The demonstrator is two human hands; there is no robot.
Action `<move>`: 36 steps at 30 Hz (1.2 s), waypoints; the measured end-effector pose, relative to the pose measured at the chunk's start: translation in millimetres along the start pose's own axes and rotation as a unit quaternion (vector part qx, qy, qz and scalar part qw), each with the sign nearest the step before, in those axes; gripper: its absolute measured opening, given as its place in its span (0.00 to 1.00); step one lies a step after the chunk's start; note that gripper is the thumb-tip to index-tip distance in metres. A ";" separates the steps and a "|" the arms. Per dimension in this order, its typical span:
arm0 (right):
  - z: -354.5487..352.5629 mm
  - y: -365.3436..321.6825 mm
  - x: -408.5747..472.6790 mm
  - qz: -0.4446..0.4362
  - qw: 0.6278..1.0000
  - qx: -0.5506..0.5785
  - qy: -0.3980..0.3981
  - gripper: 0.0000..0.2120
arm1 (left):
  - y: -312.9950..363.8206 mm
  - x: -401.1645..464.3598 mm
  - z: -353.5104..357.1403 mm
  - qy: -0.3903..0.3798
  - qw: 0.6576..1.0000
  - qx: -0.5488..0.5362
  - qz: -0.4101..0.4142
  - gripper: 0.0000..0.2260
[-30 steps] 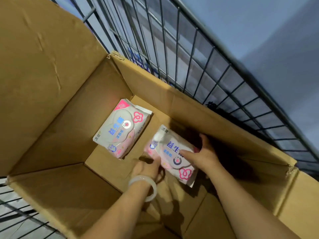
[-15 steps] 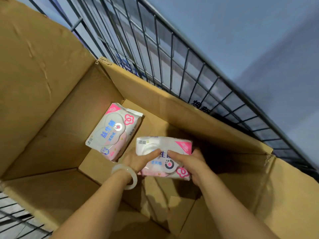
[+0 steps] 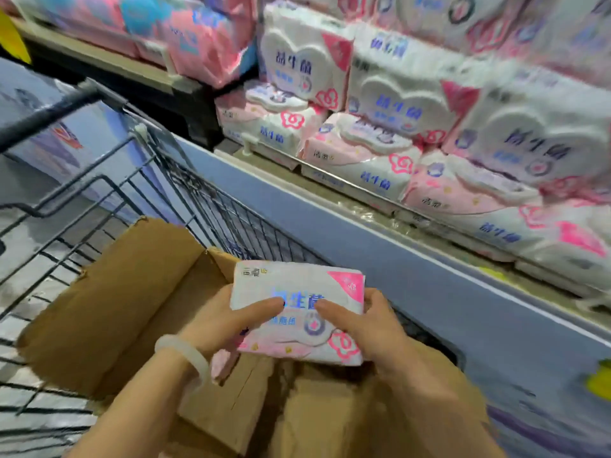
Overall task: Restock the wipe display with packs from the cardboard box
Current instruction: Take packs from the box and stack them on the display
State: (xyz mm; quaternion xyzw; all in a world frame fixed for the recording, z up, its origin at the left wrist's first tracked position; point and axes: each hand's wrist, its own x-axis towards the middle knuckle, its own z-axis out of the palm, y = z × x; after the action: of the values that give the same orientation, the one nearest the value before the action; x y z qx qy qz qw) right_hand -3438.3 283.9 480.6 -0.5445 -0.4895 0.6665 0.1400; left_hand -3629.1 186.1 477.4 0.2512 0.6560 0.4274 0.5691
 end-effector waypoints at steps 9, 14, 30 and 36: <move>-156.4 -90.7 -110.6 -0.158 0.981 0.036 0.102 0.33 | 165.0 -53.6 148.8 -0.084 0.977 0.103 0.164 0.16; -271.2 -101.6 -168.7 -0.215 0.957 0.021 0.193 0.28 | 206.4 -67.0 267.4 -0.106 0.960 0.118 0.232 0.07; -650.5 -94.8 -311.9 -0.357 0.880 0.044 0.310 0.55 | 288.7 -90.0 661.9 -0.144 0.841 0.197 0.483 0.29; -716.3 -129.5 -294.4 -0.445 0.833 0.081 0.317 0.52 | 357.1 -84.7 720.1 0.041 0.702 0.421 0.574 0.49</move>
State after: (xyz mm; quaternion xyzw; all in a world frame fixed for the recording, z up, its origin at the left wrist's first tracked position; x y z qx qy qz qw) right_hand -2756.7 492.5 810.0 -0.4359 -0.5522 0.3597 0.6129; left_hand -2973.6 496.4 834.1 0.7744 0.5193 0.3609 0.0215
